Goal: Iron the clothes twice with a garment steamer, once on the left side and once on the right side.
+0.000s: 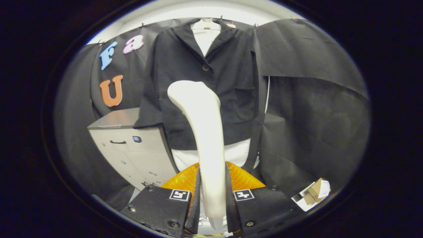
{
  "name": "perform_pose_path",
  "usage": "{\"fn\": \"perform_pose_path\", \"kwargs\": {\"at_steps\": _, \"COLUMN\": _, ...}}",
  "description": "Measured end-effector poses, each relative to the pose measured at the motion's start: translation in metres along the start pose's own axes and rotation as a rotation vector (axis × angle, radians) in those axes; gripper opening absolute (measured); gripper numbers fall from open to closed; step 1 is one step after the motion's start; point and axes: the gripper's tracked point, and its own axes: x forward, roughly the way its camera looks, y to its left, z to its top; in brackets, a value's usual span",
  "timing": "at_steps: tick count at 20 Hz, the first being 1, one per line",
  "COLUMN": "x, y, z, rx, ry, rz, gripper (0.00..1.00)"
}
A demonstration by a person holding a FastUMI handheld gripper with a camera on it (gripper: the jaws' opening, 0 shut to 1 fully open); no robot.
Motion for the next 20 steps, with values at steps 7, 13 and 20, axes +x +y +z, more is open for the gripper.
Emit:
{"fn": "perform_pose_path", "kwargs": {"at_steps": 7, "x": -0.078, "y": 0.049, "z": 0.013, "rx": -0.011, "ry": -0.057, "rz": 0.064, "gripper": 0.35}}
{"fn": "perform_pose_path", "kwargs": {"at_steps": 13, "x": -0.125, "y": 0.068, "z": -0.006, "rx": -0.032, "ry": -0.048, "rz": 0.088, "gripper": 0.35}}
{"fn": "perform_pose_path", "kwargs": {"at_steps": 20, "x": -0.152, "y": 0.083, "z": -0.038, "rx": -0.055, "ry": -0.017, "rz": 0.114, "gripper": 0.35}}
